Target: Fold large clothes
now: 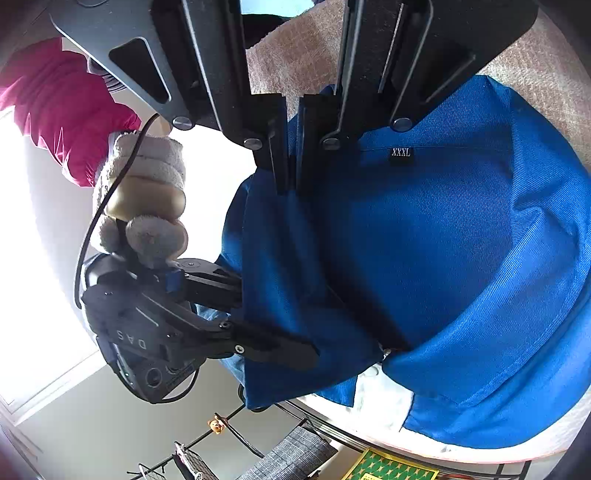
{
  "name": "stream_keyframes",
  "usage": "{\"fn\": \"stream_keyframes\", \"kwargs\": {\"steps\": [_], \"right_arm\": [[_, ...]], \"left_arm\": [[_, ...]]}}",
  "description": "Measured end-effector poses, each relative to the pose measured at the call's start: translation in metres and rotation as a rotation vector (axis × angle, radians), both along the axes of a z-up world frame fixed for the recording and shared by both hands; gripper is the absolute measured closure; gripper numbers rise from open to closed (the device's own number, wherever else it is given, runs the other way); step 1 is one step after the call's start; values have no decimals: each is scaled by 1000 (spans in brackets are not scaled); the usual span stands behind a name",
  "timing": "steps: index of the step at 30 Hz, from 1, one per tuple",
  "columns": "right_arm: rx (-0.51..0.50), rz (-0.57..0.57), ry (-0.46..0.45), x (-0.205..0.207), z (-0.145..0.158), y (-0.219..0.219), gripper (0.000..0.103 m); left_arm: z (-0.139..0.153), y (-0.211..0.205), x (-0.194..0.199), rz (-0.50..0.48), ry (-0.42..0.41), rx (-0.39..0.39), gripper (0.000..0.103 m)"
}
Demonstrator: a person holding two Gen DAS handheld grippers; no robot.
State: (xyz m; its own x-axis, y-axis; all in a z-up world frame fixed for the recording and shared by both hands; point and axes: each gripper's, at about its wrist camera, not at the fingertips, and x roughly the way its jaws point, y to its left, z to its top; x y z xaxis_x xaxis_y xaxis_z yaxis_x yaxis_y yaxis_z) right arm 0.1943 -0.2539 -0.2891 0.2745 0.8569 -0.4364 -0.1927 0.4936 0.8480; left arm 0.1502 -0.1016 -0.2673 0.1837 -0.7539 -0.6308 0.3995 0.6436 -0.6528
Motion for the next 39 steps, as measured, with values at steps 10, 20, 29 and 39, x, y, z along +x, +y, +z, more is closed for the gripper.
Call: {"fn": "stream_keyframes", "kwargs": {"steps": [10,20,29,39], "right_arm": [[-236,-58,-23,-2,2,-9,102],[-601,-24,-147,2,24,24,102],[-581,-177,-239,-33,62,-8,76],[-612,-398,-176,-56,68,-39,55]], "left_arm": [[7,-5,-15,-51,-76,67,103],[17,-5,-19,-71,-133,57,103],[39,34,-11,-92,-69,100,101],[63,151,102,267,-106,208,42]]}}
